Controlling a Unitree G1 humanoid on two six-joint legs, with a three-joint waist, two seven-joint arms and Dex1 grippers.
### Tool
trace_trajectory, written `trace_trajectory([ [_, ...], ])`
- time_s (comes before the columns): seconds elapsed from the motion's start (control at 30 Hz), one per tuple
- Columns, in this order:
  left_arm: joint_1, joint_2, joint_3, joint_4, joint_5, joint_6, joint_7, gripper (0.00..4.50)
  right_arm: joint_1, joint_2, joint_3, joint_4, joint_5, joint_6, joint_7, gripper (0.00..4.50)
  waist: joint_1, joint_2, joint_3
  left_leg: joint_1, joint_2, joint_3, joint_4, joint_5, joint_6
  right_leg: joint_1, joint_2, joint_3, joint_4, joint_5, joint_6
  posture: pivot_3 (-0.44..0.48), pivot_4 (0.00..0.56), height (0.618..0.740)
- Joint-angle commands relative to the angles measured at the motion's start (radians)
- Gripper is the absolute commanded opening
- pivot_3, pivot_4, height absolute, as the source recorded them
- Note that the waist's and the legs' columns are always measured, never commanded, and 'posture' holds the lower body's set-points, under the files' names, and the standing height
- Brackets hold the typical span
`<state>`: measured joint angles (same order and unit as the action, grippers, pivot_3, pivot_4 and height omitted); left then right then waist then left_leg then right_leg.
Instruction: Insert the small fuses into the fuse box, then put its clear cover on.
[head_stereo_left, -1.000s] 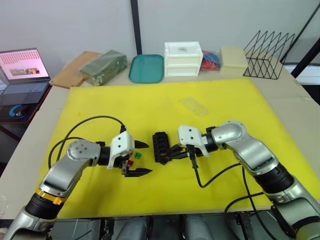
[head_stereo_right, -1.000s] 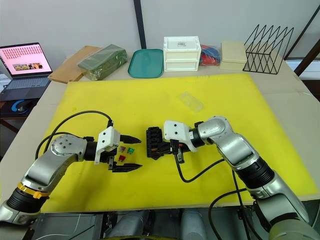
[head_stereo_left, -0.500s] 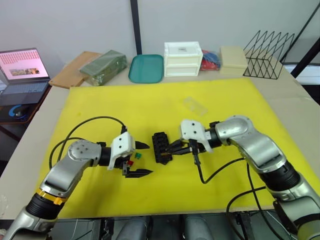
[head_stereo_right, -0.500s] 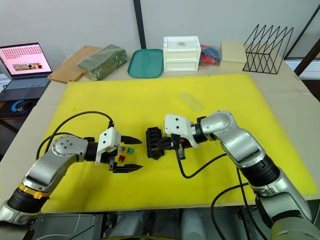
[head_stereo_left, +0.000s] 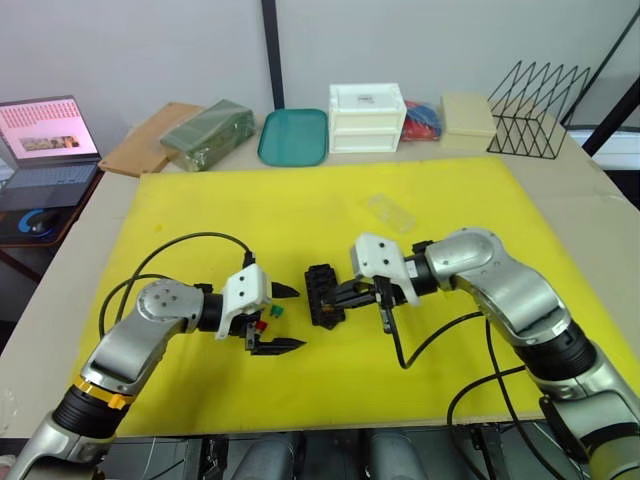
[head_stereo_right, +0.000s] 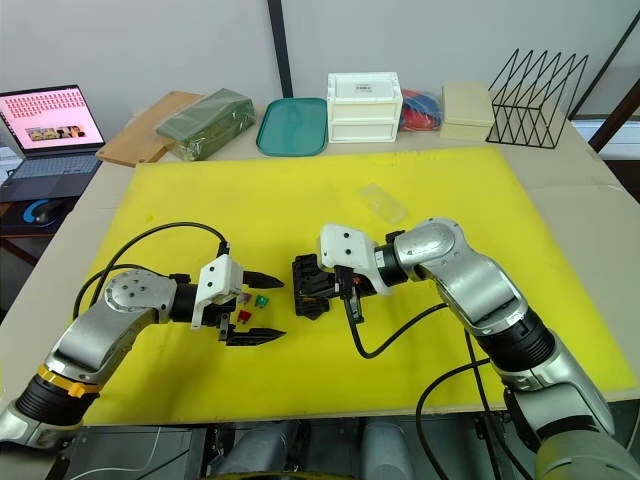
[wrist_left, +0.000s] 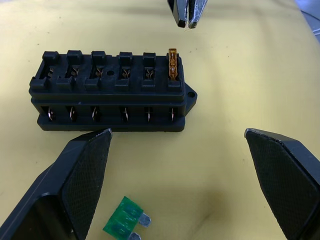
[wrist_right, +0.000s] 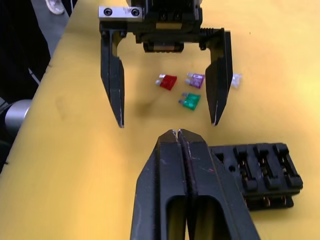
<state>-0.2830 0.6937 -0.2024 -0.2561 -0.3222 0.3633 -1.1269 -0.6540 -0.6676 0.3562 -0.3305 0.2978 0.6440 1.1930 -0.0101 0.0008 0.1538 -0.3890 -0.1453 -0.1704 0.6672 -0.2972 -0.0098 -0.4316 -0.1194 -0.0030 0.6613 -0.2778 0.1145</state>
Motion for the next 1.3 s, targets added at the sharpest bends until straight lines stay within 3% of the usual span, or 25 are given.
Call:
trace_trajectory([
  [0.03, -0.002, -0.001, 0.007, -0.022, -0.001, -0.014, 0.004, 4.50, 0.004, 0.008, -0.003, 0.004, -0.002, -0.037, -0.002, 0.01, -0.001, 0.000, 0.000, 0.000, 0.000, 0.000, 0.000, 0.000, 0.000, 0.000, 0.000, 0.000, 0.000, 0.000, 0.000, 0.000, 0.150, 0.740],
  [0.93, 0.005, -0.009, 0.006, -0.025, 0.002, -0.015, 0.016, 4.50, 0.123, -0.004, 0.085, 0.148, -0.169, -0.244, -0.034, 0.01, 0.000, 0.000, 0.000, 0.001, 0.000, 0.000, 0.000, 0.000, 0.000, 0.001, 0.000, 0.000, 0.000, 0.000, 0.000, 0.000, 0.150, 0.740],
  [1.3, 0.002, 0.014, 0.062, -0.056, -0.075, 0.055, 0.004, 4.50, 0.073, -0.019, -0.040, -0.020, -0.001, -0.052, -0.003, 0.01, 0.000, 0.000, 0.000, 0.001, 0.000, 0.000, 0.000, 0.000, 0.000, 0.001, 0.000, 0.000, 0.000, 0.000, 0.000, 0.000, 0.150, 0.740],
])
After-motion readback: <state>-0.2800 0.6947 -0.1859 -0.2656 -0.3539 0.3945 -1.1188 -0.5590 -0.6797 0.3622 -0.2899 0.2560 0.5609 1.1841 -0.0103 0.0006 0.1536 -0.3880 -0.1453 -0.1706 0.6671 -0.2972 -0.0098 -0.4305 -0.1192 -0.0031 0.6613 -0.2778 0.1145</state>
